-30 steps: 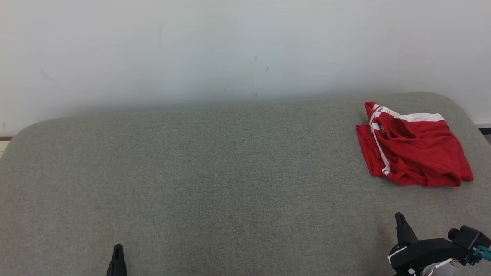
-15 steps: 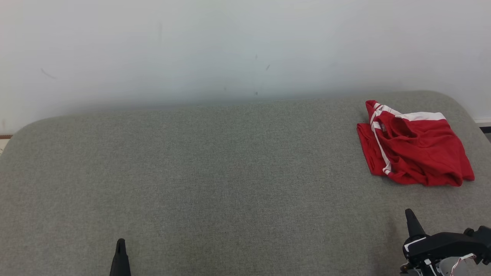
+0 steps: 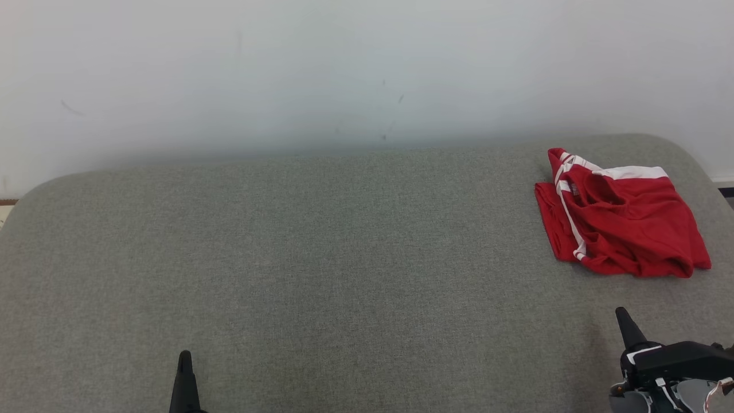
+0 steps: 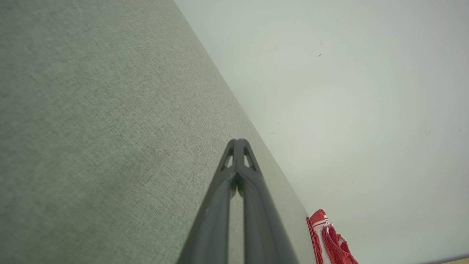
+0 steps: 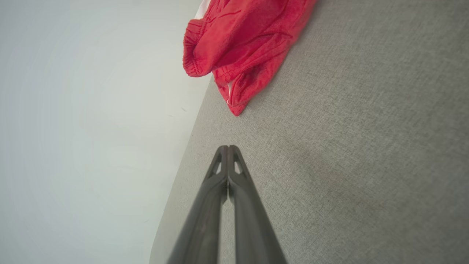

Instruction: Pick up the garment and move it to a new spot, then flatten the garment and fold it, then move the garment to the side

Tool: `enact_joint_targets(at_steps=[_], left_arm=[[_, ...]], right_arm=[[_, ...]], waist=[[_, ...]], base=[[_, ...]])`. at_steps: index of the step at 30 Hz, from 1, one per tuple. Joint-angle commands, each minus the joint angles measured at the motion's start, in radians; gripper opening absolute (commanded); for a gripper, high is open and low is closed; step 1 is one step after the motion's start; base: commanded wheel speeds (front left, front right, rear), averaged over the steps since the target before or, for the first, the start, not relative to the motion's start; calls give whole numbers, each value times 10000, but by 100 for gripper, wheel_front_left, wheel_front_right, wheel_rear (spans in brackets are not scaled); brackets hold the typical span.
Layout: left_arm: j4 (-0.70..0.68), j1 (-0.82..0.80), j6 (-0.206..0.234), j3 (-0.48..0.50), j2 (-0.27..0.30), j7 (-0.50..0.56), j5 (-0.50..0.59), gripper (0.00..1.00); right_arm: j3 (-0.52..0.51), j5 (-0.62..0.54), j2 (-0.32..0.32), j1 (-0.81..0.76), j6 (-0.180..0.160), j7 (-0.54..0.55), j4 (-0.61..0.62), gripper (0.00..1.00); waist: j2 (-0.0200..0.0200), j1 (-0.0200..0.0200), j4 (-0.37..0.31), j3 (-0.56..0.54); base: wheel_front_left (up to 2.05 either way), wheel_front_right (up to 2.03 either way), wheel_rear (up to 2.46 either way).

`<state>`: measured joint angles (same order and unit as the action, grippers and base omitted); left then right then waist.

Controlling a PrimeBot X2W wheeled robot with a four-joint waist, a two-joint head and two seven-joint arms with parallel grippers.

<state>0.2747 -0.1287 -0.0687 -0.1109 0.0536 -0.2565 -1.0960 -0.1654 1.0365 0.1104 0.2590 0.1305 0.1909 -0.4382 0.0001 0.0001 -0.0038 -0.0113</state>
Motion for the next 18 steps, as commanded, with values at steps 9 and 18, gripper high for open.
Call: enact_joint_targets(at_steps=[9,18], left_arm=[[129,-400,-159,-202,16,-47,-1239,0],[264,-549,-250,-352,9,-52,-2078,0]], right_arm=[[-462,1122,136,412,4,493,-169,0],[-773,1892,172,573,4,849,-335,0]], waist=[[-1,-1,8,39],[-1,-1,14,72]], base=[[0,0,0],[0,0,0]])
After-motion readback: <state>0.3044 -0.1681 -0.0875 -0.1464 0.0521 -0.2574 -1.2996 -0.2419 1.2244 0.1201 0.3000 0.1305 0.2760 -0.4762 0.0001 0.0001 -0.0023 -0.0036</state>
